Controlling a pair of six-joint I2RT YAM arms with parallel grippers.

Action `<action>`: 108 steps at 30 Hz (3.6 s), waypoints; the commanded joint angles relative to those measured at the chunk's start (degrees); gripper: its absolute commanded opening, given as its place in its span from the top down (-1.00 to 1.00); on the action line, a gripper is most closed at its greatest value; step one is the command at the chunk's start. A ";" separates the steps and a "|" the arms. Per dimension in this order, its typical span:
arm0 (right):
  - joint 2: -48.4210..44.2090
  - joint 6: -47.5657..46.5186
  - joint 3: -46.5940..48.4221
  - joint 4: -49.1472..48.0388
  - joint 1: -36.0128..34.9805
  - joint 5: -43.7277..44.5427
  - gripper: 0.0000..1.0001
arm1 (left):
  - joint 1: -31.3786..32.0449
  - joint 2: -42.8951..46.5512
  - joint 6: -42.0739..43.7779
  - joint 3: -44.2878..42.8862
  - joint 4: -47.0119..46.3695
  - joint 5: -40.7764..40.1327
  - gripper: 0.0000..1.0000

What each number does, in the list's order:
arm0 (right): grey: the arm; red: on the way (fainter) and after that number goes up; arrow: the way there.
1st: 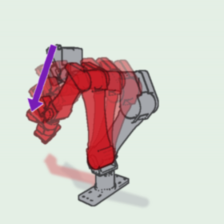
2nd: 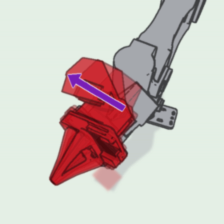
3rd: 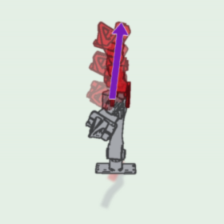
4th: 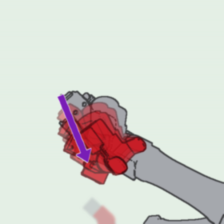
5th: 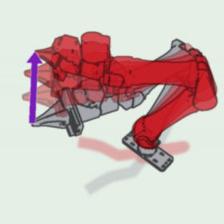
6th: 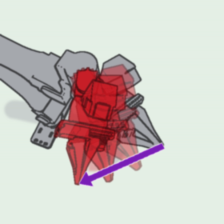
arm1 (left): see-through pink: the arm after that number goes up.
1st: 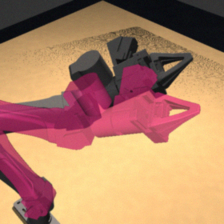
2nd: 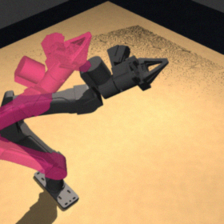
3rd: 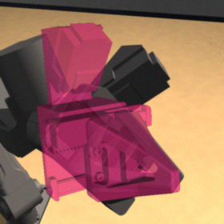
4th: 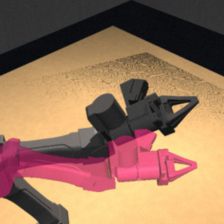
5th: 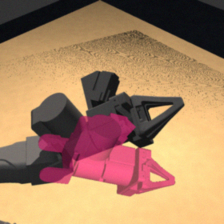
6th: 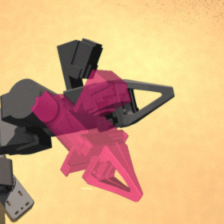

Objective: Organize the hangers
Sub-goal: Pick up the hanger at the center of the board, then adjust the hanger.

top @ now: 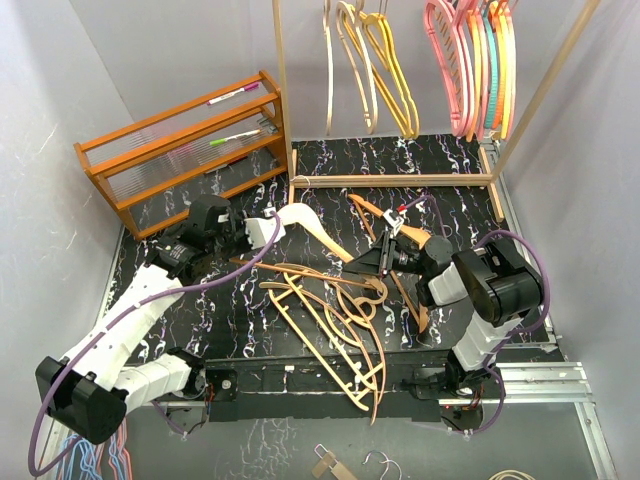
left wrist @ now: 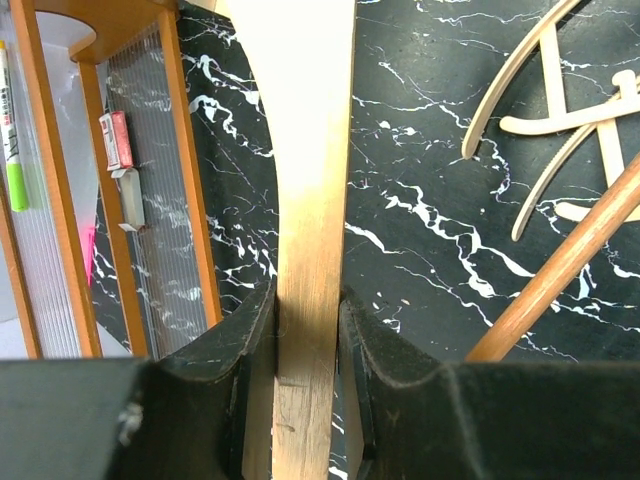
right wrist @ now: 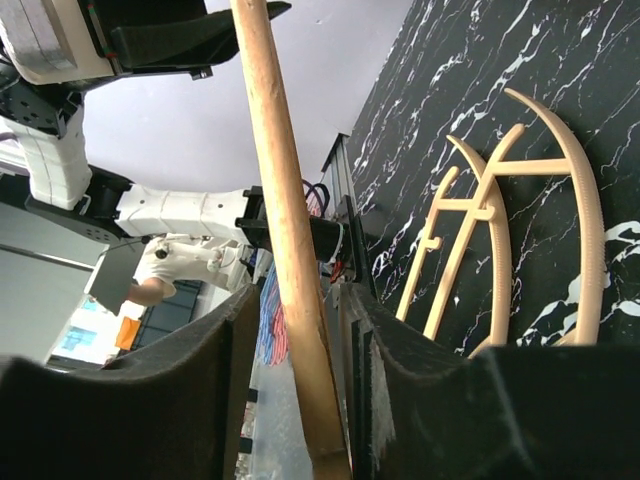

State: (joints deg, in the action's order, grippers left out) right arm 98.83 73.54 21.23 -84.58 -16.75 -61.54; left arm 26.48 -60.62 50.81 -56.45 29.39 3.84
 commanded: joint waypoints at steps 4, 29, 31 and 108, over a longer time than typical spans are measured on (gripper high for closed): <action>-2.68 -0.37 -0.76 -20.02 -0.10 -0.56 0.64 | -1.41 0.42 -1.29 0.37 -4.31 -1.29 1.00; -57.69 -52.30 15.02 95.49 -7.25 38.47 0.84 | -5.98 -10.90 -22.97 -45.42 26.32 32.75 -0.95; -57.51 -55.22 18.73 99.71 -8.10 40.99 0.84 | -6.94 -11.81 -24.98 -50.17 28.21 40.04 -0.95; -44.06 -67.86 39.97 110.56 -19.58 37.10 0.84 | -18.36 -33.47 -36.80 -43.62 13.48 59.45 -0.07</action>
State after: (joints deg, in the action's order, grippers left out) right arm 56.31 6.07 59.37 29.56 -36.01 -25.87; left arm 8.01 -94.67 9.19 -97.89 39.22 65.32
